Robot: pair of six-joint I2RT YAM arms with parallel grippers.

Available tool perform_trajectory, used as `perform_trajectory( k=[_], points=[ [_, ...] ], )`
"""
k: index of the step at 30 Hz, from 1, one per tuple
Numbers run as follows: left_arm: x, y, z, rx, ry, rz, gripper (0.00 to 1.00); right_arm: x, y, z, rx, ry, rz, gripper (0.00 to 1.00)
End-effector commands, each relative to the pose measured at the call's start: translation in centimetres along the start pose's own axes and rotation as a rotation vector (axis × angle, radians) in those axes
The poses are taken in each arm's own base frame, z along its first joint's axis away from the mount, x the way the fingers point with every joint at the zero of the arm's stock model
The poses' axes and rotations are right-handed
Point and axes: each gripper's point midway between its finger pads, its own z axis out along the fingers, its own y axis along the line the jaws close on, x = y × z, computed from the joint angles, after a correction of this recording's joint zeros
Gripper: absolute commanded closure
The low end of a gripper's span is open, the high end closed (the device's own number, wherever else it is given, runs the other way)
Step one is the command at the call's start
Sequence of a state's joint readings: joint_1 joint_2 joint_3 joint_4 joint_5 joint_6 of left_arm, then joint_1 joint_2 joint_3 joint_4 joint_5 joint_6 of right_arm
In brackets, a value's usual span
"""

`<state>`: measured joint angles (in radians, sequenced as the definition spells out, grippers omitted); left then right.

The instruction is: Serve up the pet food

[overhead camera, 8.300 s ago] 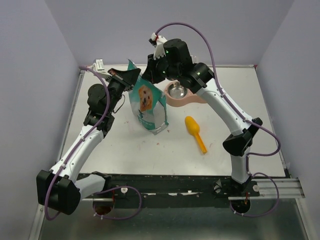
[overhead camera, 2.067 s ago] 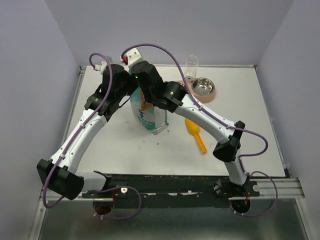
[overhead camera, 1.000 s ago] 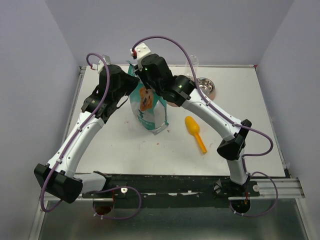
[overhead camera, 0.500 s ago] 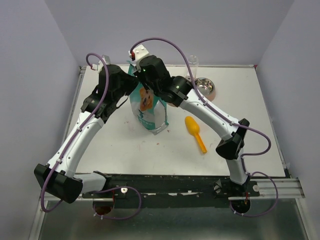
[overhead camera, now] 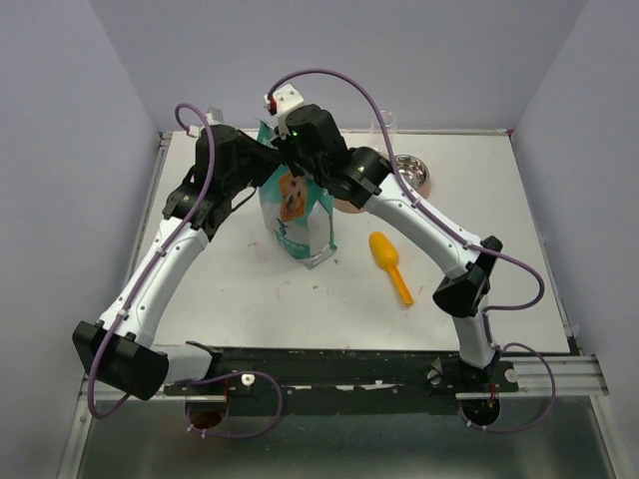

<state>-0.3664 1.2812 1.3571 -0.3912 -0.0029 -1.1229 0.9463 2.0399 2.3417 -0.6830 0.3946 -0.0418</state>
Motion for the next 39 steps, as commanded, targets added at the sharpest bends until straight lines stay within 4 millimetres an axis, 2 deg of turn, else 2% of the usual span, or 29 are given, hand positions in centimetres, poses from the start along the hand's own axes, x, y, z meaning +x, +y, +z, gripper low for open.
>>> perform_trajectory(
  k=[1, 3, 6, 8, 9, 12, 16, 17, 20, 23, 26, 32, 39],
  points=[
    [0.7, -0.3, 0.1, 0.025, 0.035, -0.003, 0.63, -2.2, 0.1, -1.7, -0.042, -0.048, 0.030, 0.99],
    [0.5, -0.3, 0.0, 0.020, 0.031, 0.003, 0.51, -2.2, 0.1, -1.8, -0.042, -0.046, 0.029, 0.99],
    [0.3, -0.1, 0.4, 0.001, 0.028, 0.021, 0.53, -2.7, -0.1, -2.1, -0.043, -0.061, 0.040, 0.99],
    [0.7, 0.4, 0.8, -0.019, 0.044, 0.022, 0.59, -3.3, -0.1, -2.4, -0.050, -0.076, 0.050, 0.99],
    [1.0, 0.7, 1.0, -0.029, 0.054, 0.022, 0.66, -3.4, 0.0, -2.4, -0.052, -0.077, 0.048, 0.99],
    [1.4, 1.6, 1.5, -0.047, 0.065, 0.024, 0.77, -3.1, -0.1, -2.3, -0.043, -0.071, 0.042, 0.99],
    [0.9, 1.8, 0.9, -0.059, 0.046, 0.088, 0.95, -2.3, -0.7, -1.8, -0.001, -0.057, 0.000, 0.99],
    [0.1, 1.8, 0.5, -0.073, 0.014, 0.112, 1.00, -2.0, -1.3, -1.7, 0.028, -0.050, -0.018, 0.99],
    [-0.8, 2.0, -1.3, -0.110, -0.010, 0.182, 1.00, -1.2, -3.6, -1.6, 0.160, -0.033, -0.106, 0.99],
    [-1.3, 2.2, -3.1, -0.173, 0.011, 0.243, 1.00, -1.8, -5.7, -2.1, 0.233, -0.054, -0.155, 0.99],
    [-1.4, 1.4, -4.9, -0.152, 0.037, 0.306, 1.00, -2.5, -7.3, -2.4, 0.271, -0.061, -0.152, 0.99],
    [-1.9, 1.3, -8.2, -0.139, 0.017, 0.362, 1.00, -3.0, -9.3, -2.6, 0.279, -0.069, -0.106, 0.99],
    [-3.0, 0.0, -11.6, -0.083, -0.028, 0.453, 1.00, -2.9, -10.8, -3.2, 0.289, -0.057, -0.061, 0.99]
  ],
)
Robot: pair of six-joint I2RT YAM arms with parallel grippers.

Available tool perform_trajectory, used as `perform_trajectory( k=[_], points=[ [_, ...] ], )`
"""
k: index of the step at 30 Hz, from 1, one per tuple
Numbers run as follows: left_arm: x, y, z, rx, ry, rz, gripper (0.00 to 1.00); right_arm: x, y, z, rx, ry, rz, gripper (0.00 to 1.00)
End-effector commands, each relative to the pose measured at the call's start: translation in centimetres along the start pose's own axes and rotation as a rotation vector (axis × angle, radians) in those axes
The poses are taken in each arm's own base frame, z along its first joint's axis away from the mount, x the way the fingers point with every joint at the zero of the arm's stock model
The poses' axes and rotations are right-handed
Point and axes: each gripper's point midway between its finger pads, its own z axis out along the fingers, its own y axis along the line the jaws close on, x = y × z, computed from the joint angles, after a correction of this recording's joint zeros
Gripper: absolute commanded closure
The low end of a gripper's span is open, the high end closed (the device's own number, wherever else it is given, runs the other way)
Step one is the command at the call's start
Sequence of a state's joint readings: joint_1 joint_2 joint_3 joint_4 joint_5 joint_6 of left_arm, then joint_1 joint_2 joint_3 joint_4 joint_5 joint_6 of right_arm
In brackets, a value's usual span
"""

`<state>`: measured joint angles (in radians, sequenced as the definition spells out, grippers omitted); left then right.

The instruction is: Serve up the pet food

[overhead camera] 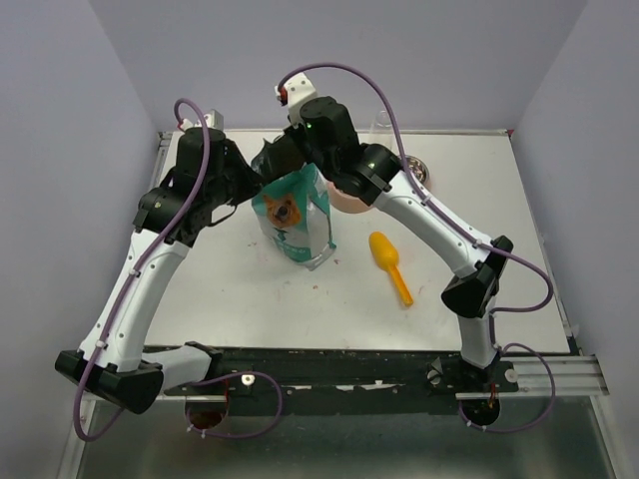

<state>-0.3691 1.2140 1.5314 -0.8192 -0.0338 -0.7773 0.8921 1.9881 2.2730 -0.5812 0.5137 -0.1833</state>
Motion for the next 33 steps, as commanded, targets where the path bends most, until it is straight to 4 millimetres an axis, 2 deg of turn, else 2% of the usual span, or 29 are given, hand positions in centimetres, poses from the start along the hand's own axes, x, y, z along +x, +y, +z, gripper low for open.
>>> perform_trajectory(
  k=[1, 5, 8, 11, 14, 18, 20, 23, 26, 28, 33],
  points=[
    [-3.1, -0.8, -5.9, 0.056, -0.145, 0.110, 1.00, -1.4, -5.3, -2.1, 0.107, -0.003, 0.034, 0.99],
    [-3.3, -1.5, -6.9, 0.091, -0.141, 0.136, 1.00, -1.5, -4.8, -2.5, 0.066, 0.010, 0.083, 0.99],
    [-3.7, -1.9, -7.8, 0.102, -0.150, 0.142, 1.00, -2.9, -3.4, -3.6, -0.022, -0.016, 0.165, 0.99],
    [-5.3, -1.9, -9.1, 0.071, -0.195, 0.182, 1.00, -3.6, -3.5, -4.2, 0.036, -0.020, 0.189, 0.99],
    [-7.1, -1.8, -10.2, 0.041, -0.235, 0.234, 1.00, -3.2, -3.7, -4.5, 0.073, 0.009, 0.242, 0.99],
    [-8.9, -1.5, -10.5, 0.023, -0.283, 0.287, 1.00, -3.6, -2.6, -5.7, 0.030, 0.000, 0.308, 0.99],
    [-9.6, -2.1, -10.5, 0.063, -0.284, 0.300, 1.00, -4.1, -1.5, -6.4, -0.025, -0.010, 0.325, 0.99],
    [-9.3, -3.1, -9.9, 0.111, -0.229, 0.317, 1.00, -3.6, -0.4, -6.8, -0.063, 0.015, 0.350, 0.99],
    [-7.6, -3.5, -8.6, 0.177, -0.181, 0.292, 1.00, -3.4, 1.0, -7.3, -0.071, -0.003, 0.341, 0.99],
    [-7.1, -3.7, -8.2, 0.206, -0.172, 0.279, 1.00, -4.8, 0.4, -8.2, -0.053, -0.062, 0.345, 0.99],
    [-7.6, -4.1, -8.2, 0.179, -0.126, 0.276, 1.00, -8.3, -0.4, -9.3, -0.050, -0.174, 0.343, 0.99]
  ],
)
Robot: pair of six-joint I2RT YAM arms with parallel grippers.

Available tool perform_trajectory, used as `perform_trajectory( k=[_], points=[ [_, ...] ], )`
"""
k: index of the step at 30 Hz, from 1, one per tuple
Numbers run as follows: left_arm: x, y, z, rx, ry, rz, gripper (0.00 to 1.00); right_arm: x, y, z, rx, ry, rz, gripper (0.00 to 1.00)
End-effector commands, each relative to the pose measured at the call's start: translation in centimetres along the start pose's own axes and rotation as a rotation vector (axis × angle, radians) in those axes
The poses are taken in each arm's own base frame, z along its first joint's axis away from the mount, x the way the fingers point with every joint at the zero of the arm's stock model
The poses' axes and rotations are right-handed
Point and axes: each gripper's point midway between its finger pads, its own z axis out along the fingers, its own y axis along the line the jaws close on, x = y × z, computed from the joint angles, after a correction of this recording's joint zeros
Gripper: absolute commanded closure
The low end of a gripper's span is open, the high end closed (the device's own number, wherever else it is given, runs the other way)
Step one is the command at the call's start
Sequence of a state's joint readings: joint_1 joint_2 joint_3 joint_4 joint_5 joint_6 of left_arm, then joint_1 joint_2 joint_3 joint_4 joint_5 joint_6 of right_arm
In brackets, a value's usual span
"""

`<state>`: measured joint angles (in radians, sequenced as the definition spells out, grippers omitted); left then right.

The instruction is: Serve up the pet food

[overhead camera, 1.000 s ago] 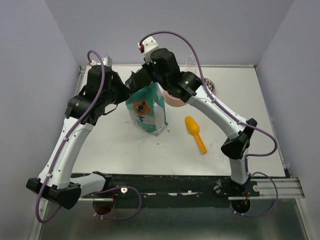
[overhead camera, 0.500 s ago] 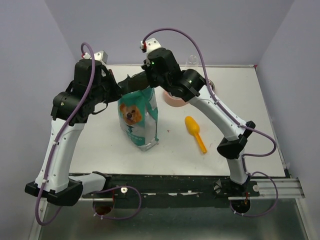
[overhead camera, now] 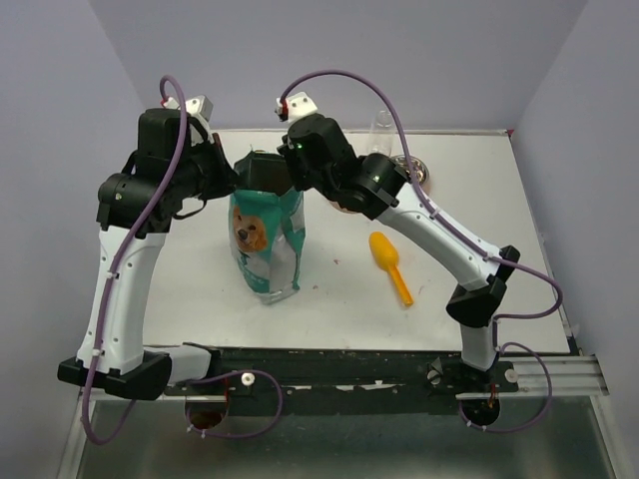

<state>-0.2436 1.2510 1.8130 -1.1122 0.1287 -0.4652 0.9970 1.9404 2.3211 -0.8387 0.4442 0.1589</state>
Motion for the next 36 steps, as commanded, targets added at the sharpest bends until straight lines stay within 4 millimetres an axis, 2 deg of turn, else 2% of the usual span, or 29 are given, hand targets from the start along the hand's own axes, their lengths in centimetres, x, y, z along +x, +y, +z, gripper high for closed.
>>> perform_trajectory(
  k=[1, 3, 6, 7, 10, 13, 14, 21, 26, 29, 36],
  points=[
    [-5.8, -3.2, -3.0, 0.112, -0.203, 0.033, 1.00, -10.2, -2.8, -5.6, 0.060, -0.332, 0.095, 0.99],
    [-4.9, -2.3, -2.7, 0.079, -0.195, 0.022, 1.00, -10.5, -1.3, -6.0, 0.037, -0.349, 0.080, 0.99],
    [-3.5, -1.3, -2.4, 0.058, -0.190, 0.008, 0.99, -9.5, 1.2, -5.7, 0.027, -0.336, 0.059, 0.99],
    [-3.0, -1.1, -2.2, 0.052, -0.181, 0.000, 0.96, -9.1, 1.7, -5.5, 0.025, -0.327, 0.055, 0.99],
    [-1.7, -0.7, -1.4, 0.055, -0.146, -0.021, 0.76, -8.5, 2.4, -5.1, 0.015, -0.323, 0.059, 0.99],
    [-1.4, -0.2, -1.1, 0.035, -0.145, -0.028, 0.52, -8.7, 2.5, -5.2, 0.016, -0.327, 0.061, 0.99],
    [-1.4, 0.0, -1.0, 0.019, -0.145, -0.030, 0.48, -8.7, 2.4, -5.2, 0.020, -0.324, 0.056, 0.99],
    [-0.4, 0.8, 0.0, -0.022, -0.087, -0.015, 0.46, -8.3, 2.3, -4.9, 0.041, -0.311, 0.028, 0.99],
    [0.1, 3.0, 0.3, -0.150, -0.088, 0.002, 0.45, -8.0, 2.6, -4.7, 0.039, -0.304, 0.014, 0.99],
    [0.7, 3.5, 0.4, -0.190, -0.060, 0.014, 0.45, -7.7, 2.7, -4.4, 0.045, -0.297, 0.003, 0.99],
    [3.0, 2.9, 2.0, -0.176, 0.012, 0.011, 0.50, -7.0, 2.5, -3.8, 0.084, -0.281, -0.024, 0.99]
  ],
)
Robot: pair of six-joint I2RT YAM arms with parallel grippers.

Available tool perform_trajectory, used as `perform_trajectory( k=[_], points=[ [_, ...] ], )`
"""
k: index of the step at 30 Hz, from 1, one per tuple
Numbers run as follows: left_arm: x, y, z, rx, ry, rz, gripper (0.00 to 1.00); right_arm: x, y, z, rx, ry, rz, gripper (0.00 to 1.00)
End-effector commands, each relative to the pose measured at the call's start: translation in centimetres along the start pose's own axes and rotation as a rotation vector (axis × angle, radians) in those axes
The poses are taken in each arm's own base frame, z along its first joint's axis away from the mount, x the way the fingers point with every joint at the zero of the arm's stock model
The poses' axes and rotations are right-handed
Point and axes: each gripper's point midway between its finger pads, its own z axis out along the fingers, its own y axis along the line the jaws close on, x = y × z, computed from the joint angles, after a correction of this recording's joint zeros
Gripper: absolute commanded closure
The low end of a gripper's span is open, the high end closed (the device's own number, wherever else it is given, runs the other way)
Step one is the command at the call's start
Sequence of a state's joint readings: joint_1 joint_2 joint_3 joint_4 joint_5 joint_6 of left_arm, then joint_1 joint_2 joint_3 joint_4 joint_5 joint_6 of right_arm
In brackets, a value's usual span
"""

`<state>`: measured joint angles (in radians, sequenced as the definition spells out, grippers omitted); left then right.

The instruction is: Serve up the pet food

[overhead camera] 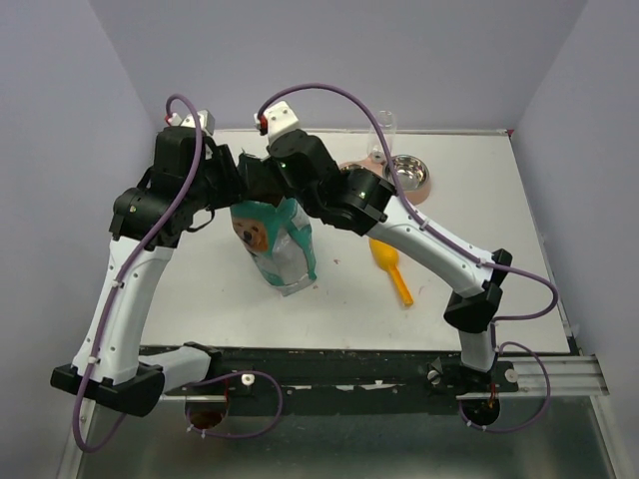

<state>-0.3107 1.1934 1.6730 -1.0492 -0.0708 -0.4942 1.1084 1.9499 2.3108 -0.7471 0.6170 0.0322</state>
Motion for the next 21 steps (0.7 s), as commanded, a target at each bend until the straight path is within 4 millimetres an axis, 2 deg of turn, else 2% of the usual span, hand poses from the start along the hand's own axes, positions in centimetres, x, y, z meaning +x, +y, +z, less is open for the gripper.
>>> perform_trajectory(
  k=[1, 5, 9, 14, 18, 21],
  points=[
    [1.6, 0.4, 1.0, -0.036, 0.058, 0.014, 0.54, -5.7, -0.9, -1.9, 0.042, -0.180, 0.105, 0.99],
    [1.2, -0.2, 1.1, -0.012, 0.050, 0.031, 0.79, -5.4, -0.8, -1.9, 0.056, -0.176, 0.104, 0.99],
    [0.1, -0.7, 0.1, 0.019, -0.003, 0.051, 1.00, -5.1, -1.4, -2.0, 0.080, -0.163, 0.063, 0.99],
    [-3.0, -0.6, -2.3, -0.009, -0.100, 0.054, 1.00, -5.2, -1.5, -2.6, 0.064, -0.180, 0.096, 0.99],
    [-6.4, -1.1, -4.5, 0.009, -0.215, 0.054, 1.00, -5.3, -1.5, -2.8, 0.057, -0.189, 0.180, 0.99],
    [-8.4, -2.1, -5.1, 0.048, -0.252, 0.074, 1.00, -5.1, -1.4, -2.9, 0.058, -0.186, 0.211, 0.99]
  ],
)
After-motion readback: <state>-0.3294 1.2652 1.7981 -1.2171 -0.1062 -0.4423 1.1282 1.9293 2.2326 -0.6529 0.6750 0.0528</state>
